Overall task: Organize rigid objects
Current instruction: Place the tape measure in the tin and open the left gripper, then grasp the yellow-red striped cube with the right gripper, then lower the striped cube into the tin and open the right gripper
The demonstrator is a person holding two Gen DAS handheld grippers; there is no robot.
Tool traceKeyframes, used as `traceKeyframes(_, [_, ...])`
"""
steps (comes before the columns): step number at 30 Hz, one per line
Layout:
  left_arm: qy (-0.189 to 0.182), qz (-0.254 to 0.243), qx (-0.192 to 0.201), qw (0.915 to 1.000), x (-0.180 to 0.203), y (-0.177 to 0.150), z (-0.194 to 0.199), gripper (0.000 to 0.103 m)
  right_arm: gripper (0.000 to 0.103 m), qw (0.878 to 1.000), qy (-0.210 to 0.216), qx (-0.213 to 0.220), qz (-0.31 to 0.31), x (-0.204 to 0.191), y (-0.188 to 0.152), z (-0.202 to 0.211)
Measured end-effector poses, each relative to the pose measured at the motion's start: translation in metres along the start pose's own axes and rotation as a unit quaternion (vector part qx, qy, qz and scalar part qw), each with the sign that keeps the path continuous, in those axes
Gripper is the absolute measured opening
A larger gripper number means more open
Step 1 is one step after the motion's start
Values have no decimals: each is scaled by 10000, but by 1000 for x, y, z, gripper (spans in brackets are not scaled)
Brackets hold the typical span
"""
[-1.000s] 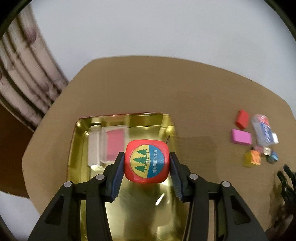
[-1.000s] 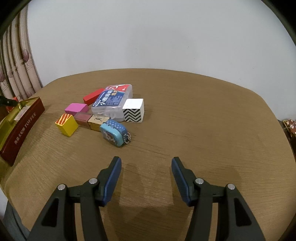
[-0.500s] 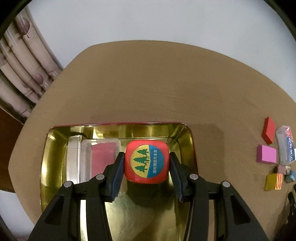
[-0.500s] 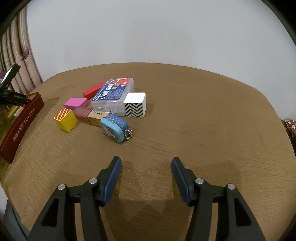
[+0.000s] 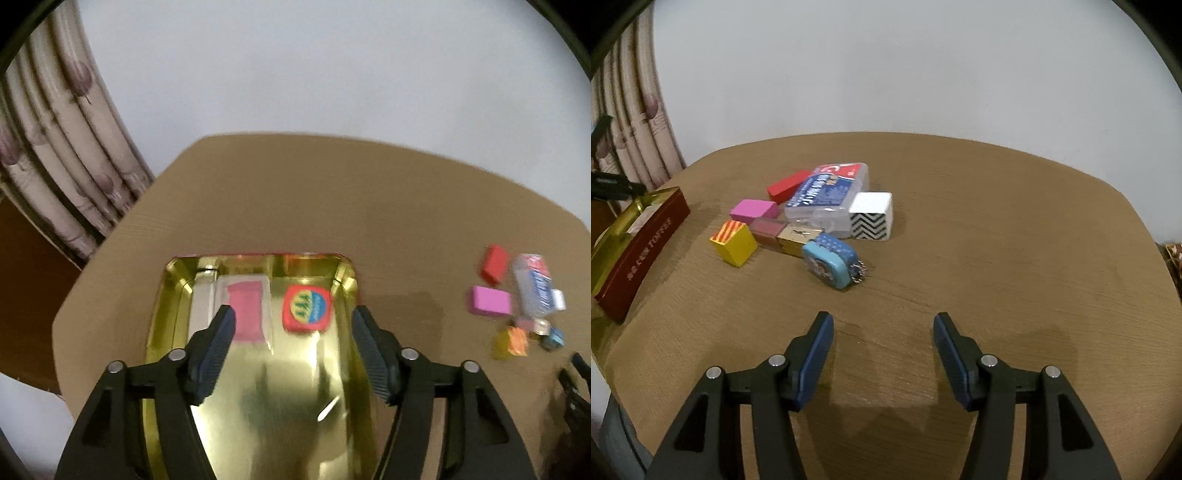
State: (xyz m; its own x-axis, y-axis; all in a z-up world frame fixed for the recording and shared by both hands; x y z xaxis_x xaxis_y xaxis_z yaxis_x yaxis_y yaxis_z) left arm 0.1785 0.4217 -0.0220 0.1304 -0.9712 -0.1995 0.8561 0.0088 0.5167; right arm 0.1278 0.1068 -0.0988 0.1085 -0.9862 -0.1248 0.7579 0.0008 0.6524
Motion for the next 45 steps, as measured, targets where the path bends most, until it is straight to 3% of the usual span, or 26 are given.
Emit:
traceKeyframes(2, [9, 20, 187, 9998, 7, -15, 27, 69, 58, 9997, 131, -145, 117, -12, -1, 1])
traceKeyframes(5, [-104, 95, 399, 9991, 23, -47, 64, 77, 58, 9948, 879, -486, -169, -46, 2, 8])
traceKeyframes(11, [144, 239, 649, 9975, 39, -111, 108, 83, 58, 9912, 995, -612, -615, -106, 26, 3])
traceKeyframes(14, [94, 299, 510, 9982, 35, -144, 111, 84, 58, 9923, 764, -607, -758, -129, 38, -10])
traceKeyframes(16, [139, 414, 417, 9982, 24, -163, 107, 84, 58, 9958, 314, -474, -711, -140, 46, -20])
traceKeyframes(21, [90, 639, 90, 9979, 3, -194, 93, 84, 58, 9941, -112, -508, -947, -144, 53, -43])
traceKeyframes(28, [-209, 854, -13, 9961, -8, -203, 80, 84, 58, 9904, -448, -743, -1074, -141, 50, -65])
traceKeyframes(31, [-226, 780, -30, 9967, -5, -205, 79, 84, 57, 9873, -404, -964, -1198, -142, 45, -77])
traceKeyframes(33, [-217, 724, -6, 9971, -4, -204, 80, 84, 34, 9875, -533, -980, -1112, -142, 43, -83])
traceKeyframes(34, [-226, 710, -7, 9972, -3, -205, 81, 84, 30, 9874, -546, -979, -1116, -142, 43, -84])
traceKeyframes(38, [-279, 665, -57, 9974, 0, -206, 79, 84, 30, 9894, -413, -902, -1065, -145, 46, -76])
traceKeyframes(41, [-337, 737, -114, 9966, -3, -206, 78, 84, 30, 9911, -100, -856, -1018, -153, 49, -57])
traceKeyframes(45, [-437, 852, -178, 9952, -6, -209, 75, 84, 30, 9882, 757, -968, -918, -194, 62, -29])
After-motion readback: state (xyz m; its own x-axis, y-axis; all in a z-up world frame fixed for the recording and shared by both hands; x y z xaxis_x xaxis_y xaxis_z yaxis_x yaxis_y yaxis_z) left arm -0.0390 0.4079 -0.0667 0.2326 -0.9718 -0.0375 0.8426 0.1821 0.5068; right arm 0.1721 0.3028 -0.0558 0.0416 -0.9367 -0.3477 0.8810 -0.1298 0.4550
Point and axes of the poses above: each gripper's, at about its wrist camera, not at the fingertips, and z roughly against the way its jaws point, x to its right, y to its top, the point moved 5 cm from there along -z, roughly the way its jaws point, and after that the axes turned 11 degrees about -z, right-handed, at the moved point
